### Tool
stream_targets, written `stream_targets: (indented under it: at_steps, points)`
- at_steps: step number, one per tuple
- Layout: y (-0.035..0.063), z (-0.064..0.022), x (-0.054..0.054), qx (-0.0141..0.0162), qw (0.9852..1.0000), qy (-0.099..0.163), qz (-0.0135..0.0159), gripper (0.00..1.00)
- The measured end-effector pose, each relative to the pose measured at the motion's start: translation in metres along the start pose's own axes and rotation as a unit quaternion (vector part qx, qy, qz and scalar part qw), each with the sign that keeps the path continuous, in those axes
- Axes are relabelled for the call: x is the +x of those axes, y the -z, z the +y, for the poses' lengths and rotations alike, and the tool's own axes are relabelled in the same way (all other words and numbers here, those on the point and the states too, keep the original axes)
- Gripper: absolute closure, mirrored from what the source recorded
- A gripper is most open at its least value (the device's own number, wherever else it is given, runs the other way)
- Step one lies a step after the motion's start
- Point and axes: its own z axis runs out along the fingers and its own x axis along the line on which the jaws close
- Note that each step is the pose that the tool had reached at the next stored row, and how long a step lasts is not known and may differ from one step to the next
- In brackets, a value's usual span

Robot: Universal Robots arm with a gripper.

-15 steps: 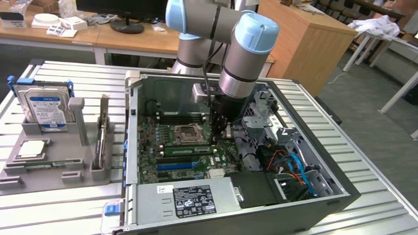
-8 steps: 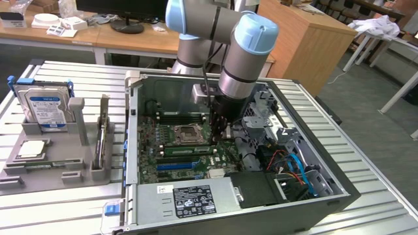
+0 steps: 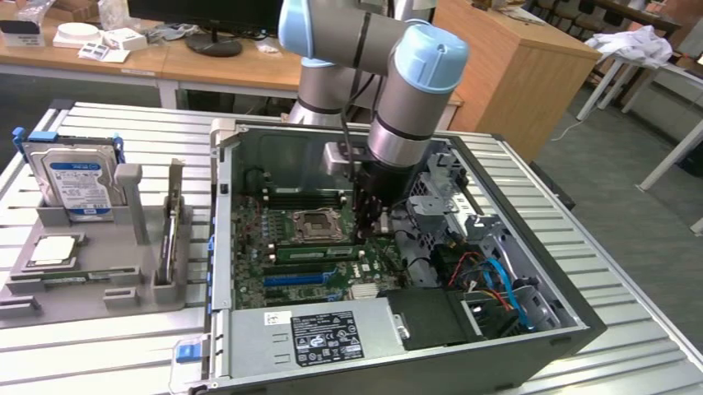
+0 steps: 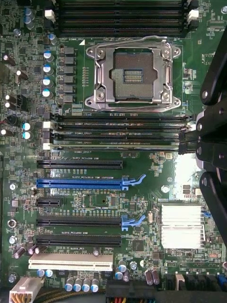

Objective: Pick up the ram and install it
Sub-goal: 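Press down the ram until it locks into place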

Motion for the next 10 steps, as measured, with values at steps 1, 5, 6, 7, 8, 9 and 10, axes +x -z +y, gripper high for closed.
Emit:
stream_targets:
  at_steps: [1,5,6,7,8,9,10]
  points:
    - [0.0,-0.0011,0.0,0.0,1.0,0.0,0.0,0.89]
    - [0.0,-0.0017,0.0,0.0,1.0,0.0,-0.0001,0.89]
    - [-0.0001,-0.0017,0.0,0.0,1.0,0.0,-0.0001,0.89]
    - [-0.0003,-0.0017,0.0001,0.0,1.0,0.0,-0.0001,0.89]
    - [-0.0005,-0.0017,0.0001,0.0,1.0,0.0,-0.0001,0.89]
    - [-0.0005,-0.0017,0.0001,0.0,1.0,0.0,0.0,0.89]
    - [-0.0005,-0.0017,0.0001,0.0,1.0,0.0,0.0,0.89]
